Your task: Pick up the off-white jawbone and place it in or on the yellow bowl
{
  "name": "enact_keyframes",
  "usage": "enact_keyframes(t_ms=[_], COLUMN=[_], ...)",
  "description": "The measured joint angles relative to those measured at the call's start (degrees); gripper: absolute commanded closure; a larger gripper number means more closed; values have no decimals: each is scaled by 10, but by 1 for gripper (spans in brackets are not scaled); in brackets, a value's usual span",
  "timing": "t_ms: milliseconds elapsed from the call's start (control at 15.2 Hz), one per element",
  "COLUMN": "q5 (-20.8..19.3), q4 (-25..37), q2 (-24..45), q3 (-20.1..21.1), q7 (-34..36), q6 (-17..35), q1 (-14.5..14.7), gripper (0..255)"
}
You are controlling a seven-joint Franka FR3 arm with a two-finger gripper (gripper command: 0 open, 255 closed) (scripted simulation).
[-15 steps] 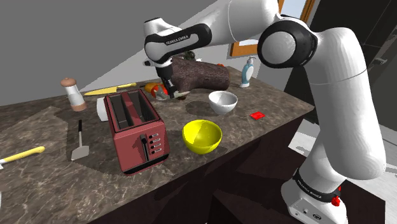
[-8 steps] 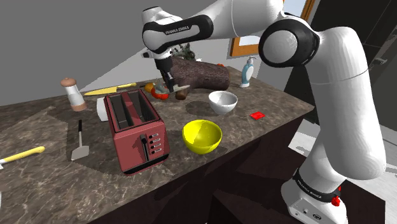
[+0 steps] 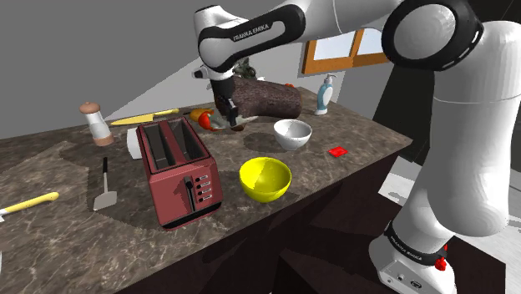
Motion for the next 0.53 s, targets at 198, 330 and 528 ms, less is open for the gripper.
enact_keyframes(t_ms=[198,330,528], q5=[0,0,2], q4=[-93,-157,-233], q2=[-62,-105,-164], q3=[6,11,19], q7=[19,33,51], q6=[28,48,62], q1=[9,16,25], gripper=[255,255,255])
